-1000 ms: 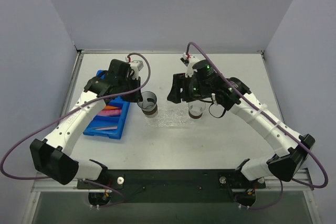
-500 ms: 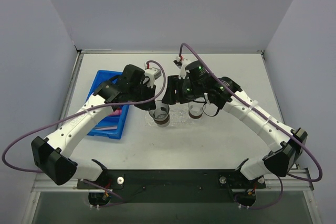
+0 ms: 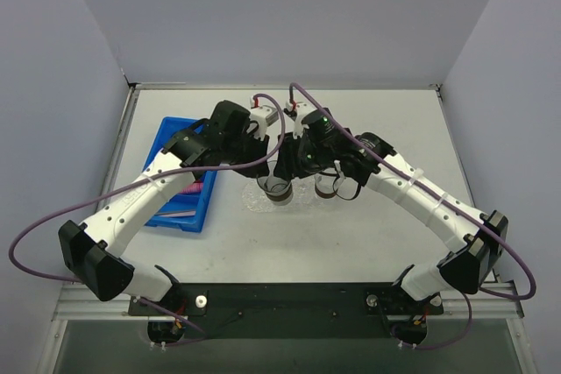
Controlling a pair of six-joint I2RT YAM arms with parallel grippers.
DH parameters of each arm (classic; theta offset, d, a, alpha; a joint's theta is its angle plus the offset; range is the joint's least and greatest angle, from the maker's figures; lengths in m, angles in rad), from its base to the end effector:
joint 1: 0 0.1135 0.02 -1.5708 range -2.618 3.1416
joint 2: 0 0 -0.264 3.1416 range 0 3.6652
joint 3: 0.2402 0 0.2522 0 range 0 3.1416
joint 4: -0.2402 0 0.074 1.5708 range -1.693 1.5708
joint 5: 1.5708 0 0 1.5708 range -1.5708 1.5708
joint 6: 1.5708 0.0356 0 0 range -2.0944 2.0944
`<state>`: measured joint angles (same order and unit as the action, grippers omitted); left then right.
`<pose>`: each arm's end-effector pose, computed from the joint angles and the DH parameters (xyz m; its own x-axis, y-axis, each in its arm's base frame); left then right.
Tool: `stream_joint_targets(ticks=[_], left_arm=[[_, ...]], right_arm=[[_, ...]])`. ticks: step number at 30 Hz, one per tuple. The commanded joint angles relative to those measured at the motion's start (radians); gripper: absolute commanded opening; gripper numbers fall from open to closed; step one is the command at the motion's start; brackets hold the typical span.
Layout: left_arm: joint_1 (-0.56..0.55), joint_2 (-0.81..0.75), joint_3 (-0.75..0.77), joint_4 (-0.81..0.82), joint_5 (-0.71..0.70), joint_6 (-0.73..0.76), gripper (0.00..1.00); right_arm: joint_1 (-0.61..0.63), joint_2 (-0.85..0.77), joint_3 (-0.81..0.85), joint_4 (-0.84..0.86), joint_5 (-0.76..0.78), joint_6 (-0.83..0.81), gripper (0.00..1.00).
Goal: Prepare toiletry sets of a toothbrush and toothpaste on the tray
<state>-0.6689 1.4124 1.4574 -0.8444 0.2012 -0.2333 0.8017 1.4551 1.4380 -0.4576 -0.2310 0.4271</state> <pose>0.2280 -0.1893 0.3671 -0.7129 0.2748 -0.6451 0.5675 0.7666 -0.3006 0.2251 0.2443 0.3819 -0.6377 -0.0791 -0.7662 -0.6338 0.6191 0.4637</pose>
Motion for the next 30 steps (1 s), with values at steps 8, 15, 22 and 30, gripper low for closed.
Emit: stream_joint_targets(ticks=[8,15,22,30], left_arm=[[-0.023,-0.001,0.077,0.085,-0.049,-0.060,0.00],[-0.024,-0.032,0.054,0.137,-0.048,-0.096,0.00],[-0.024,-0.027,0.043,0.162,-0.036,-0.175,0.00],[-0.023,-0.053,0.012,0.202,-0.052,-0.262,0.29]], right_arm=[[0.033,0.014,0.004,-0.026,0.082,-0.063,0.19],[0.037,0.024,0.001,-0.029,0.085,-0.067,0.00],[0.036,0.016,-0.001,-0.026,0.116,-0.060,0.00],[0.033,-0.019,-0.011,0.020,0.180,-0.024,0.00]])
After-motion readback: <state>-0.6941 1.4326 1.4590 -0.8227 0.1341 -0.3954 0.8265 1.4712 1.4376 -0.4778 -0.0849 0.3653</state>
